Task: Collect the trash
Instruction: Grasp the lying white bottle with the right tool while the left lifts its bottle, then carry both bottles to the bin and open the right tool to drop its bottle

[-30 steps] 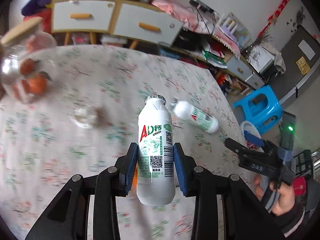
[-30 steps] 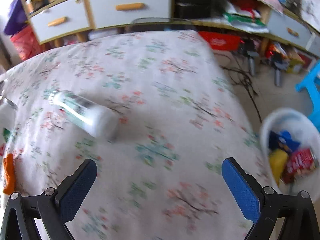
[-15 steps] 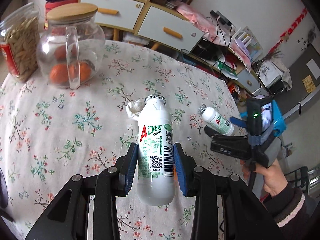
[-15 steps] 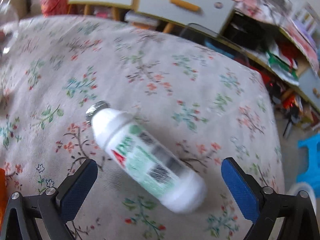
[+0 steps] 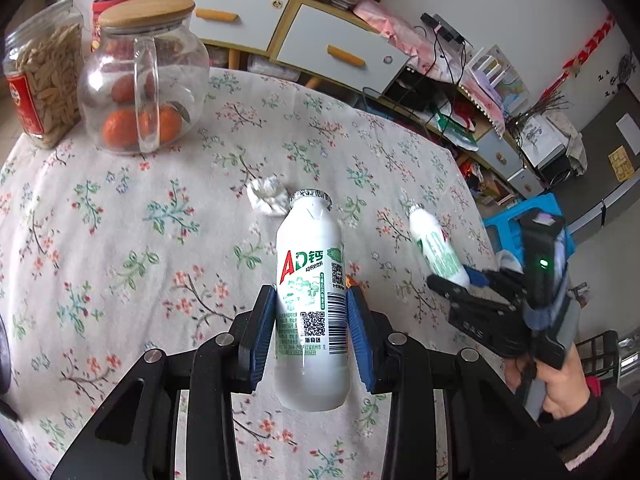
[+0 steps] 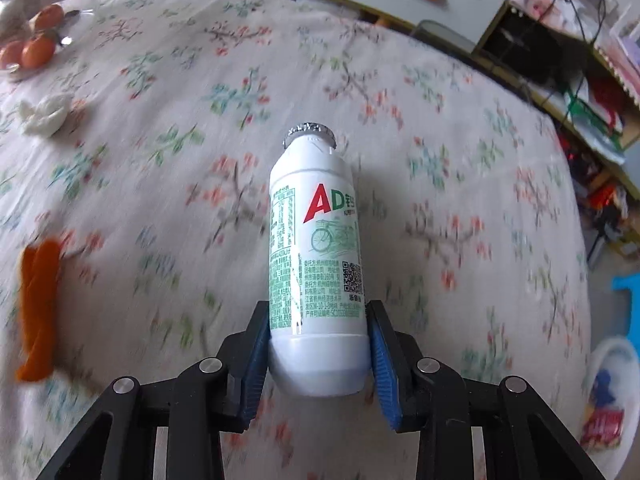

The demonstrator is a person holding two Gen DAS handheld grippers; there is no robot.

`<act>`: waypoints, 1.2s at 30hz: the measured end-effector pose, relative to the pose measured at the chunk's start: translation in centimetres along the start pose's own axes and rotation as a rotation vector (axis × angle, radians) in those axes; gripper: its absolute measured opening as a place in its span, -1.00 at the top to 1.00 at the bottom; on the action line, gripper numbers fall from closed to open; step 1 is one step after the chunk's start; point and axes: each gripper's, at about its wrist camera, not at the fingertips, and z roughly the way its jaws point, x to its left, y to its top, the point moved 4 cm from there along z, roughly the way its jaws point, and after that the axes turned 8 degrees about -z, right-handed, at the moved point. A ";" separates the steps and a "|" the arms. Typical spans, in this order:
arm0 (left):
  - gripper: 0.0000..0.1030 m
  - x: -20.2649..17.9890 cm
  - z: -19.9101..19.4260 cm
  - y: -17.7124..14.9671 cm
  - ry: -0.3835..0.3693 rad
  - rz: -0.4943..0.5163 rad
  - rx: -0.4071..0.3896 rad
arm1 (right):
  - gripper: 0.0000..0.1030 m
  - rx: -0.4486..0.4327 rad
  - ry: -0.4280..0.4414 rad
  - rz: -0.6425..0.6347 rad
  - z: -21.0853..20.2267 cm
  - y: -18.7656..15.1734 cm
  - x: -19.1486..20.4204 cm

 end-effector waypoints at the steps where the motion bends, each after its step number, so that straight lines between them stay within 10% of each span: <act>1: 0.27 -0.1 0.0 -0.2 0.004 0.003 -0.001 | 0.22 0.003 0.012 0.018 -0.4 -0.6 -0.1; 17: 0.27 -4.2 0.1 -3.1 -0.084 -0.030 0.006 | 0.22 -0.076 0.226 0.382 -6.3 -10.3 -5.0; 36: 0.27 -10.8 2.1 -6.6 -0.120 0.095 0.013 | 0.21 -0.212 0.018 0.732 -12.5 -22.8 -22.7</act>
